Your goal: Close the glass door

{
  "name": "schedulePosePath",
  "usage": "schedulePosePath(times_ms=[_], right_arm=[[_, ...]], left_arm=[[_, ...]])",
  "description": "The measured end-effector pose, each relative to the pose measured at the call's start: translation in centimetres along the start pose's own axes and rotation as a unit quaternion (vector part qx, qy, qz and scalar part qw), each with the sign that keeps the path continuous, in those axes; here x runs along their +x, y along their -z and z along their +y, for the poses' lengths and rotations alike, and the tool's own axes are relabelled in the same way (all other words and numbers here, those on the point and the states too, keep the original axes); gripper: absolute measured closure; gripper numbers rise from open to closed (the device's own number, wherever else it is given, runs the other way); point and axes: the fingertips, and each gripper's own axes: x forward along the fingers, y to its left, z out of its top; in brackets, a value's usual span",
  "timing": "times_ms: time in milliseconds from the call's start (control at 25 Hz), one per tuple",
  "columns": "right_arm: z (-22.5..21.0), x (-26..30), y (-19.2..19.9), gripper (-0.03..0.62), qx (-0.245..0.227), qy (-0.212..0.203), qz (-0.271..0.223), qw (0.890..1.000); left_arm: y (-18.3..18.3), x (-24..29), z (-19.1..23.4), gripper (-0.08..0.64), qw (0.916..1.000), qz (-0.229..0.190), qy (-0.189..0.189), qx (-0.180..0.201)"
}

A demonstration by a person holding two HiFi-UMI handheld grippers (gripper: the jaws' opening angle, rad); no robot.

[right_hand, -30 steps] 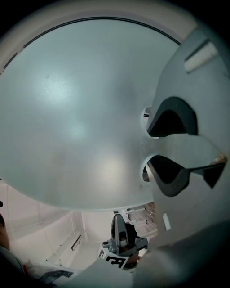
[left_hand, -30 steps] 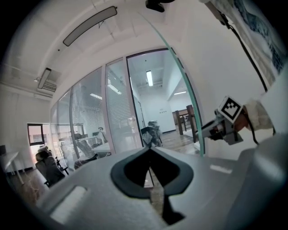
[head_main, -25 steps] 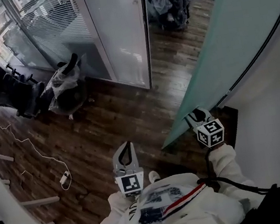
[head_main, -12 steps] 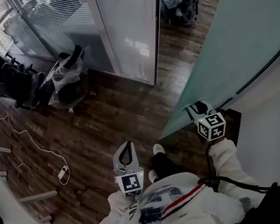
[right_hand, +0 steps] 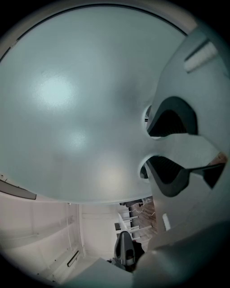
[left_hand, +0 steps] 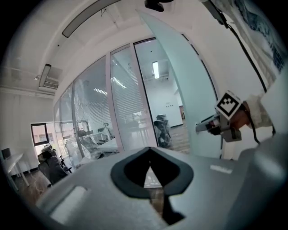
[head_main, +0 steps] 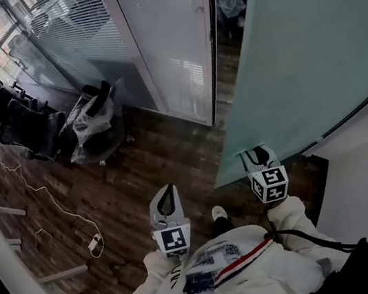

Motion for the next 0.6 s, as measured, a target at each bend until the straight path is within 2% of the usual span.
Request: schedulePosePath(times_ms=[160, 440, 600], right_arm=[[-1.6, 3.8, -1.0, 0.454, 0.002, 0.008, 0.000, 1.000], [-3.0, 7.1, -3.0, 0.454, -0.001, 0.017, -0.031, 0.999], [-3.7, 9.6, -3.4, 0.455, 0.003, 0.019, -0.033, 0.999]], left_arm=[[-0.8, 4.8, -0.1, 0.557, 1.0000, 0.004, -0.001, 0.005], [-2.5, 7.7, 0.5, 0.557, 0.9996, 0.011, -0.025, 0.006], [-0.9, 9.0, 1.2, 0.557, 0.9992, 0.019, -0.036, 0.005]])
